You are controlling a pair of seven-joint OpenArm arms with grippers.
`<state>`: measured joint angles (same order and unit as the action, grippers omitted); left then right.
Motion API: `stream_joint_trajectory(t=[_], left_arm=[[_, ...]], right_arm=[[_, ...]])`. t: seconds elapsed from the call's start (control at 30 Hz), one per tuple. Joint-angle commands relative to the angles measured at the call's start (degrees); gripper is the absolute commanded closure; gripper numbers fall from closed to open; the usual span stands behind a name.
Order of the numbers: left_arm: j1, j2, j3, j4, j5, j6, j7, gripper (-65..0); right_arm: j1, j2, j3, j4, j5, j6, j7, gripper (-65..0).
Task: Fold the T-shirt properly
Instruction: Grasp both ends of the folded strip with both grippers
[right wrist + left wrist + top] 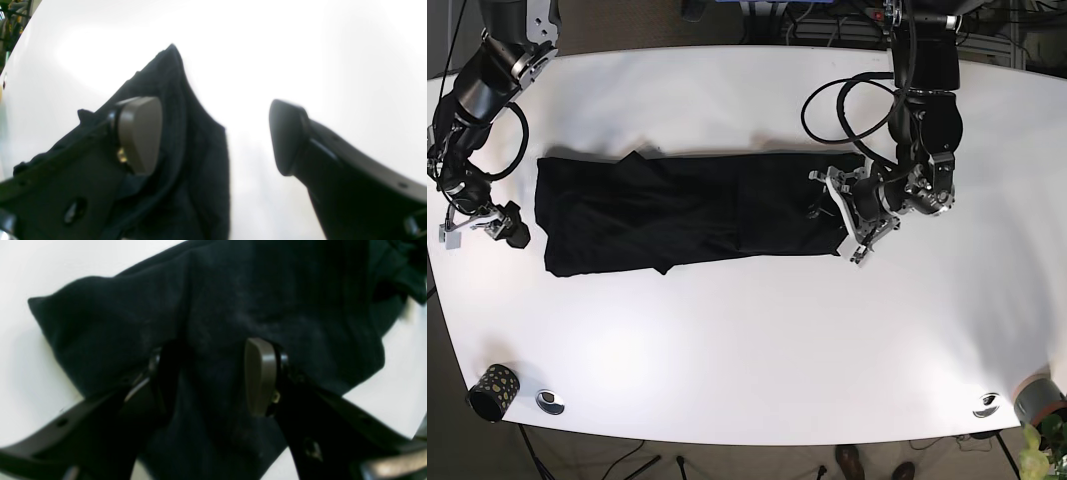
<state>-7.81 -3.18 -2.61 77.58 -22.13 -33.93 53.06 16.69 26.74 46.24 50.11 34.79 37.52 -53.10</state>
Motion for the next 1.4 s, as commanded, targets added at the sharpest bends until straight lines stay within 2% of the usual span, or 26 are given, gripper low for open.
stream_joint_trajectory(t=[0.0, 0.27, 0.33, 0.57, 0.67, 0.73, 0.93, 1.0, 1.07, 1.13, 1.23, 1.37], left_arm=[[-0.8, -1.3, -0.4, 0.3, 1.8, 0.6, 1.0, -29.4], [-1.5, -6.5, -0.5, 0.3, 1.6, 0.5, 1.1, -29.4], [-1.5, -7.1, -0.5, 0.3, 1.6, 0.5, 1.2, -29.4], [-1.3, -7.1, -0.6, 0.3, 1.6, 0.5, 1.2, -29.4], [-1.3, -7.1, -0.6, 0.3, 1.6, 0.5, 1.1, -29.4], [-1.3, -6.9, -0.6, 0.3, 1.6, 0.5, 1.1, -29.4], [-1.3, -6.8, -0.6, 0.3, 1.6, 0.5, 1.1, -29.3], [-1.3, -6.8, -0.6, 0.3, 1.6, 0.5, 1.1, -29.3], [-1.4, -6.8, -0.6, 0.0, 2.0, 0.6, 1.1, -29.3], [-1.5, -6.8, -0.6, -0.5, 2.0, 0.8, 1.1, -29.3], [-1.5, -6.7, -0.6, -2.1, 1.8, 0.8, 1.1, -29.3], [-1.5, -6.3, -0.4, -3.1, 1.7, 0.8, 1.1, -29.3]], right_arm=[[0.0, 1.2, 0.1, 0.7, 1.7, 0.68, 0.7, -48.0], [-2.8, -3.5, 0.0, 2.4, 1.3, 0.77, -0.5, -47.7], [-3.8, -5.4, -0.3, 3.6, 1.5, 0.77, -0.7, -47.6], [-6.1, -11.3, -10.9, 12.4, 1.7, 0.5, -1.6, -47.6], [-6.4, -14.1, -11.6, 15.7, 1.2, 0.24, -1.6, -47.4], [-6.2, -15.1, -11.7, 15.9, 1.2, 0.24, -1.6, -47.4], [-5.2, -15.3, -11.8, 15.9, 1.1, 0.15, -1.6, -46.6], [-5.0, -15.0, -11.8, 16.0, 1.1, 0.15, -1.6, -41.2], [-5.0, -14.9, -11.8, 16.2, 1.1, 0.15, -1.4, -31.4], [-4.9, -14.7, -11.9, 16.2, 1.1, 0.15, -1.4, -16.8], [-4.9, -13.9, -12.6, 16.6, 1.1, 0.15, -1.4, 0.0], [-5.4, -13.0, -15.4, 20.4, 1.1, 0.15, -1.4, 0.0]])
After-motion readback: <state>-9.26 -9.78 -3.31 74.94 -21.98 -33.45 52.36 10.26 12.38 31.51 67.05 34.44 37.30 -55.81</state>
